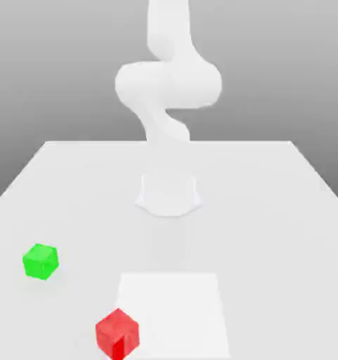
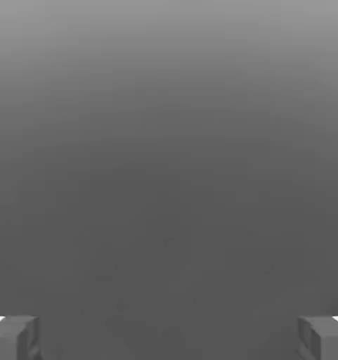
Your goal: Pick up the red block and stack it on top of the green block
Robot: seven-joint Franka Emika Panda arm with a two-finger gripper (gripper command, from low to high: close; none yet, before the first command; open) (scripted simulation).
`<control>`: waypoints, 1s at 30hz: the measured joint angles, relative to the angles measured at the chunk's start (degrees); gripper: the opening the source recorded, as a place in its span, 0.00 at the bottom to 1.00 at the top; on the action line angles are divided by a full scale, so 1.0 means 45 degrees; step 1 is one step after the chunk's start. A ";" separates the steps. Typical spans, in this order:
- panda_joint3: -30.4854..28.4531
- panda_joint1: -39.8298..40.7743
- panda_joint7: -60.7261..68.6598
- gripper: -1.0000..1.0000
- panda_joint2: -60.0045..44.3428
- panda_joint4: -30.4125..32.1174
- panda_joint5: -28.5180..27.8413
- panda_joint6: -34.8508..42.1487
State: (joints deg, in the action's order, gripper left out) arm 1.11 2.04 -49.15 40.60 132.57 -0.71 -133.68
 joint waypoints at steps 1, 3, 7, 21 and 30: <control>0.0099 0.0187 -0.0322 0.50 -0.0502 0.0076 -0.0074 -0.0182; 0.0284 0.0542 -0.0930 0.50 -0.1457 0.0220 -0.0211 -0.0529; 0.0554 0.1141 -0.2142 0.50 -0.3319 0.0499 -0.0519 -0.1200; 0.0533 0.2394 -0.5853 0.50 -0.9756 0.1482 -0.0873 -0.3566; 0.0268 0.2360 -0.6678 0.00 -1.3836 0.1498 -0.0421 -0.6068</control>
State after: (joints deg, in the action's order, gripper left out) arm 2.32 12.66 -79.20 -21.66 139.31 -2.60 -160.99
